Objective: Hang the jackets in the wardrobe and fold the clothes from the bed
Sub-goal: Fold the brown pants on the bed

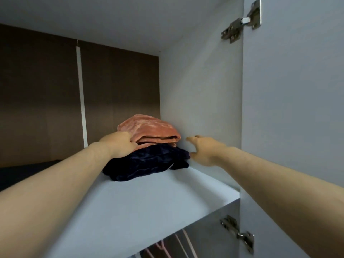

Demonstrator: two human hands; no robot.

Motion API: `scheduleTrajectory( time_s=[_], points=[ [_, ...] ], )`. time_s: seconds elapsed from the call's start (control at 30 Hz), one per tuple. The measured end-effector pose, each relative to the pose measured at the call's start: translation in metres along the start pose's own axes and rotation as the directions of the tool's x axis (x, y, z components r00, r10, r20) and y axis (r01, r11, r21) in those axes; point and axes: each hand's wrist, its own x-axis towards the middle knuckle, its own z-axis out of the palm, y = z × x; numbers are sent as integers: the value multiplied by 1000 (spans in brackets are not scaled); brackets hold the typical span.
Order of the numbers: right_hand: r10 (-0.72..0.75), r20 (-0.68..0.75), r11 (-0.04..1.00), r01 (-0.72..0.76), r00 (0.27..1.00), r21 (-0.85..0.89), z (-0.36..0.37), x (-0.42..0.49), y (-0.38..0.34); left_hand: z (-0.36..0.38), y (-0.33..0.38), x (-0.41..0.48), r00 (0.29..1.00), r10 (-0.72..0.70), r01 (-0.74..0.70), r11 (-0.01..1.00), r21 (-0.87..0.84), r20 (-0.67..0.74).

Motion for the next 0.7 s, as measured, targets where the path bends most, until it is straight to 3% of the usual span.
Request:
scheduleTrajectory(
  time_s=[0.2, 0.4, 0.57, 0.7],
  points=[
    [-78, -44, 997, 78, 996, -19, -10, -89, 28, -4, 84, -96, 993, 114, -112, 992, -63, 28],
    [-23, -118, 973, 50, 993, 225, 25, -200, 44, 41, 142, -204, 984, 176, -178, 942, -285, -32],
    [72, -159, 963, -27, 985, 269, 53, -293, 72, 78, 172, -270, 969, 213, -233, 956, -177, -124],
    [157, -173, 962, -111, 972, 249, 70, -366, 87, 108, 204, -300, 940, 328, -340, 923, -180, -94]
  ],
)
